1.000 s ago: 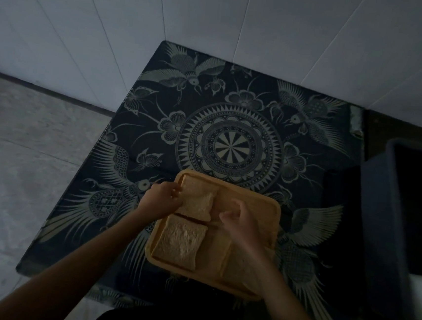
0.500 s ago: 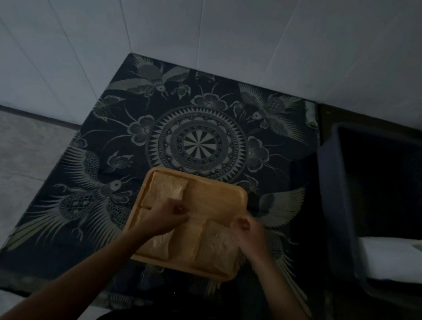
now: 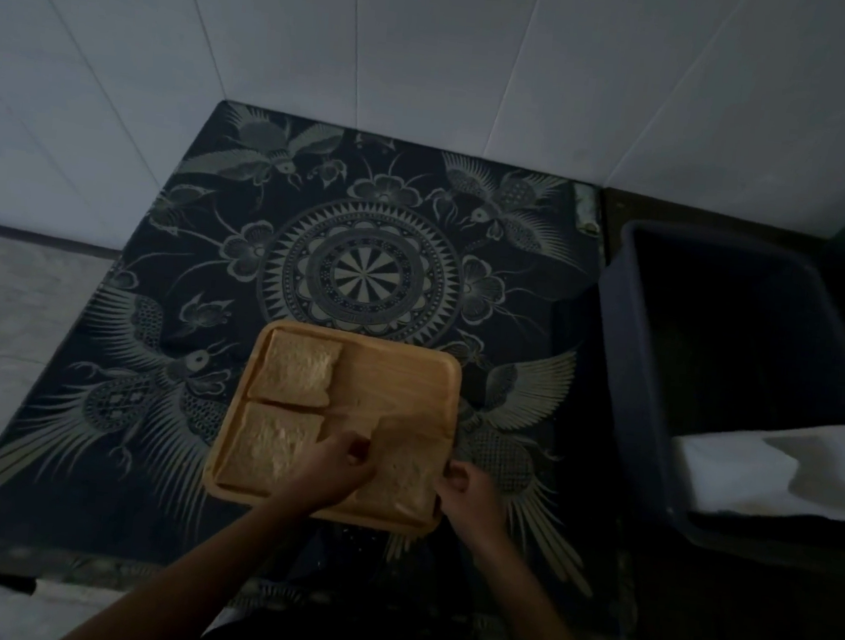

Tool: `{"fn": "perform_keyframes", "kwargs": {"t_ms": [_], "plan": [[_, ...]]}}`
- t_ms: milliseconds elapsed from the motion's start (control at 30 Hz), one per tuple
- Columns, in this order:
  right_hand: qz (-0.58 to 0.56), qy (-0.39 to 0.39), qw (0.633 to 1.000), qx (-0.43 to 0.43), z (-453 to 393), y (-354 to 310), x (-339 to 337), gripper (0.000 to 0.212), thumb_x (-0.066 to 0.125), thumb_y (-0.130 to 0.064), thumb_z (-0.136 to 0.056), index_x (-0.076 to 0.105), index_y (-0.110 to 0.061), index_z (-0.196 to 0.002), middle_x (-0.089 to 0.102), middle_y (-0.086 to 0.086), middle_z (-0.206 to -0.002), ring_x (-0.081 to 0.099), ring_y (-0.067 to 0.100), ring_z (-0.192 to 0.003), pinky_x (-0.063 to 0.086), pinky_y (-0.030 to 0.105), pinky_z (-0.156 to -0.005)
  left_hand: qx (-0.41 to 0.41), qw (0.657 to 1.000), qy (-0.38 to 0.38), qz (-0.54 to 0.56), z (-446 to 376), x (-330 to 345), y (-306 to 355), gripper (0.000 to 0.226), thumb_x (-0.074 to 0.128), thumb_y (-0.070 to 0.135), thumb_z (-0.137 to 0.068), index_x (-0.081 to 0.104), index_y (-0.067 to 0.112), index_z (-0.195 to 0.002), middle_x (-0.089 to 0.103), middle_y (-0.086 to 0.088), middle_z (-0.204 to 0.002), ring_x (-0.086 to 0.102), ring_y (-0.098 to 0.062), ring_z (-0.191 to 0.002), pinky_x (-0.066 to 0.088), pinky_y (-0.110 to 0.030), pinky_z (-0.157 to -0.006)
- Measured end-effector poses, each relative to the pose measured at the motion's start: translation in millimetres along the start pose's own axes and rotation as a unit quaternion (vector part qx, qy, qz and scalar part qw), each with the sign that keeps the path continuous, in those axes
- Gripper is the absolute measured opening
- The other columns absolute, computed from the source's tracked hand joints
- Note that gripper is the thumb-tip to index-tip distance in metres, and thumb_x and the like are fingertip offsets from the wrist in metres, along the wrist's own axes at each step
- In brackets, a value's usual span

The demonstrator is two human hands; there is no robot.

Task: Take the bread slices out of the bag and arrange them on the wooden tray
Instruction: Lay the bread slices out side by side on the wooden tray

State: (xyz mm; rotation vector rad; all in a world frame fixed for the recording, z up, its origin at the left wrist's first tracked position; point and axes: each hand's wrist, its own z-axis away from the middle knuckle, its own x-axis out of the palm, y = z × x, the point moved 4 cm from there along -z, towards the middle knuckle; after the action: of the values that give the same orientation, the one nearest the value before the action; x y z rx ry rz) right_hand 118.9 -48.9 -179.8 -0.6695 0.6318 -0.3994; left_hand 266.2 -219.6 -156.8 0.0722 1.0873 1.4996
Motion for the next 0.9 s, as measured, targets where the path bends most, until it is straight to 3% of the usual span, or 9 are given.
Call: {"fn": "perform_keyframes", "kwargs": {"t_ms": [100, 200, 267, 400, 667, 900], "plan": [[0.009, 0.002, 1.000, -0.011, 0, 1, 3, 0.033, 0.071, -0.029, -0.095, 0.070, -0.012, -0.123, 0.075, 0.002, -0.110, 0.071, 0.017, -0.099, 0.061, 0.039, -0.087, 0.006, 1.000, 0.016, 0.007, 6, 2, 0, 0.043, 0.070, 0.028, -0.088, 0.065, 0.013, -0.127, 0.072, -0.004, -0.119, 0.067, -0.018, -0.107, 0.051, -0.029, -0.088], [0.018, 0.006, 1.000, -0.024, 2, 0, 4, 0.033, 0.071, -0.031, -0.094, 0.069, -0.015, -0.122, 0.074, -0.001, -0.108, 0.069, 0.011, -0.093, 0.057, 0.027, -0.078, -0.002, 0.999, 0.018, 0.031, 10, 6, -3, 0.043, 0.071, 0.023, -0.088, 0.064, 0.009, -0.127, 0.071, -0.007, -0.119, 0.066, -0.020, -0.107, 0.055, -0.038, -0.095], [0.026, 0.013, 0.999, -0.034, 2, -1, 5, 0.032, 0.072, -0.031, -0.093, 0.070, -0.015, -0.121, 0.074, -0.003, -0.106, 0.068, 0.009, -0.090, 0.053, 0.022, -0.074, -0.009, 0.999, 0.021, 0.033, 12, 6, -7, 0.040, 0.070, 0.022, -0.088, 0.064, 0.009, -0.125, 0.071, -0.007, -0.118, 0.066, -0.019, -0.105, 0.055, -0.036, -0.092], [0.034, 0.007, 0.999, -0.037, 2, 0, 9, 0.032, 0.071, -0.023, -0.093, 0.068, -0.013, -0.123, 0.073, 0.003, -0.113, 0.068, 0.017, -0.100, 0.056, 0.029, -0.083, -0.004, 0.999, 0.020, 0.037, 17, 7, -12, 0.041, 0.068, 0.020, -0.089, 0.064, 0.008, -0.128, 0.070, -0.009, -0.120, 0.066, -0.022, -0.106, 0.057, -0.039, -0.090], [0.024, 0.001, 0.999, -0.023, 2, 2, 10, 0.034, 0.071, -0.024, -0.094, 0.065, -0.014, -0.126, 0.070, 0.002, -0.115, 0.065, 0.015, -0.100, 0.055, 0.027, -0.080, -0.011, 0.999, 0.014, 0.038, 18, 7, -13, 0.041, 0.068, 0.021, -0.088, 0.066, 0.010, -0.128, 0.072, -0.007, -0.120, 0.068, -0.021, -0.107, 0.057, -0.036, -0.090], [-0.012, 0.002, 1.000, -0.002, 3, 3, 11, 0.030, 0.075, -0.028, -0.090, 0.067, -0.019, -0.117, 0.067, -0.010, -0.099, 0.065, 0.005, -0.091, 0.055, 0.026, -0.076, -0.047, 0.996, 0.053, 0.054, 20, 11, -11, 0.041, 0.069, 0.025, -0.086, 0.068, 0.014, -0.126, 0.072, -0.006, -0.119, 0.068, -0.021, -0.106, 0.052, -0.028, -0.081]]}}
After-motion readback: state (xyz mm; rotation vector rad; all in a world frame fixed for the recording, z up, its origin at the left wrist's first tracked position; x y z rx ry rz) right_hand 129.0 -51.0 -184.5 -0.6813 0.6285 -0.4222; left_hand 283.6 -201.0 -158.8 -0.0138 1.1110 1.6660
